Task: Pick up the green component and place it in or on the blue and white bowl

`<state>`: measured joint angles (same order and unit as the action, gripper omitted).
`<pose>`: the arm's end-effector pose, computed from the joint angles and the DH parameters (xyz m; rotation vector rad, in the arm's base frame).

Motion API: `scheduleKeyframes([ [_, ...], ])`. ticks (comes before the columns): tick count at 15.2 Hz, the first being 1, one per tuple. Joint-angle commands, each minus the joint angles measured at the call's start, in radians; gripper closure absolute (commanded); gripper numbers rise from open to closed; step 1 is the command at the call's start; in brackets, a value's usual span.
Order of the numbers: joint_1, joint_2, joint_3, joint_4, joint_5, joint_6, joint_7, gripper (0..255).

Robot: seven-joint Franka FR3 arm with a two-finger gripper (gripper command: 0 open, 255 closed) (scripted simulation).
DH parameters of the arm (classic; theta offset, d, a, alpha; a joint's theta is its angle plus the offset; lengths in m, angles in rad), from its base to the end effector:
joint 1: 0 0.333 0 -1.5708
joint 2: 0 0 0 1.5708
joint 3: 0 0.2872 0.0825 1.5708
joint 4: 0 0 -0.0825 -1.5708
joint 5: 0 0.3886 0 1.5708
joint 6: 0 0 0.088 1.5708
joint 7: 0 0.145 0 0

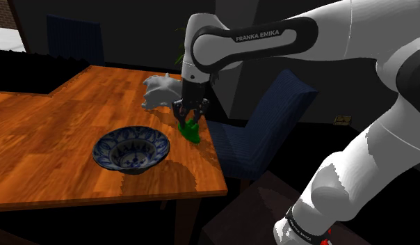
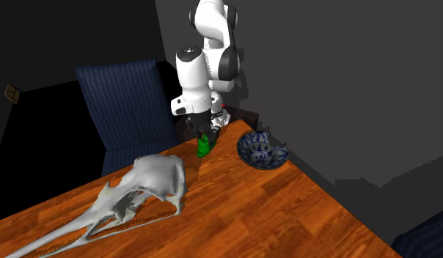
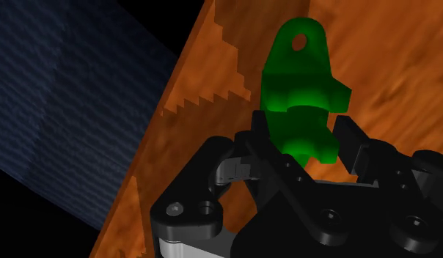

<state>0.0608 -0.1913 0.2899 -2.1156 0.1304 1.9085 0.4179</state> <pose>0.4699 0.1894 0.4232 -3.0805 0.1812 0.0712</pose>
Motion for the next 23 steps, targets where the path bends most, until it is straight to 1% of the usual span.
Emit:
scheduleKeyframes([
  [1,-0.001,-0.004,-0.002,0.023,0.0,-0.028,0.001,255],
  [12,-0.004,-0.014,-0.009,0.161,-0.004,-0.175,0.009,255],
  [23,-0.007,0.003,-0.012,0.319,-0.011,-0.316,0.022,255],
])
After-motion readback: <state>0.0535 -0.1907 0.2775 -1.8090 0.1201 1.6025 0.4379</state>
